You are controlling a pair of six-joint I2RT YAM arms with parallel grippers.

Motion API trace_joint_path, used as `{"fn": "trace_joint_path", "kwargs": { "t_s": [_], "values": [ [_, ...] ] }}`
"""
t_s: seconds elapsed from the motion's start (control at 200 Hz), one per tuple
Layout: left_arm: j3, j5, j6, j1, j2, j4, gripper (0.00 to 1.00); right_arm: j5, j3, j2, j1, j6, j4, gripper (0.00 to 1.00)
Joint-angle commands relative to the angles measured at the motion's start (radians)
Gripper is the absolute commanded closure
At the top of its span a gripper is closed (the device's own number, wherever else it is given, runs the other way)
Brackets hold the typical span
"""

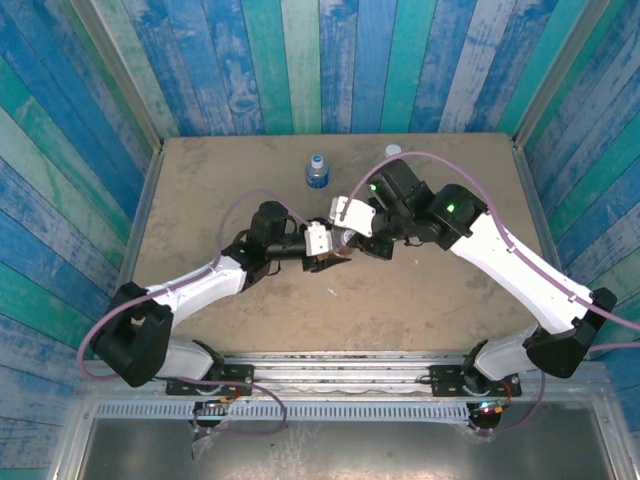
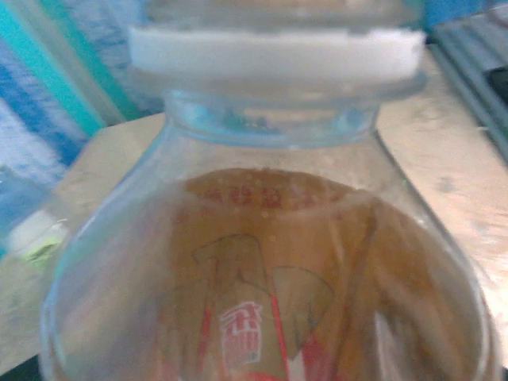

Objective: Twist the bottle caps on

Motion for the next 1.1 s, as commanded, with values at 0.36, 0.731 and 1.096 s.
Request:
{"fn": "trace_joint_path", "kwargs": {
  "t_s": [0.36,0.731,1.096],
  "values": [
    [-0.067,-0.286,0.03,-0.039,-0.062,0.281,0.43,0.142,-0.137,-0.005,-0.017,1.026,0.156,0.75],
    [-0.061,-0.081,0.052,-0.034,-0.09,0.103,0.41,0.065,-0.079,-0.135,0.058,-0.043,0.064,0.36],
    [-0.045,-0.01,0.066,-0.035,-0.09,0.047,0.41,0.248,-0.01,-0.036,0.155,-0.485,-0.002,0.42]
  ]
}}
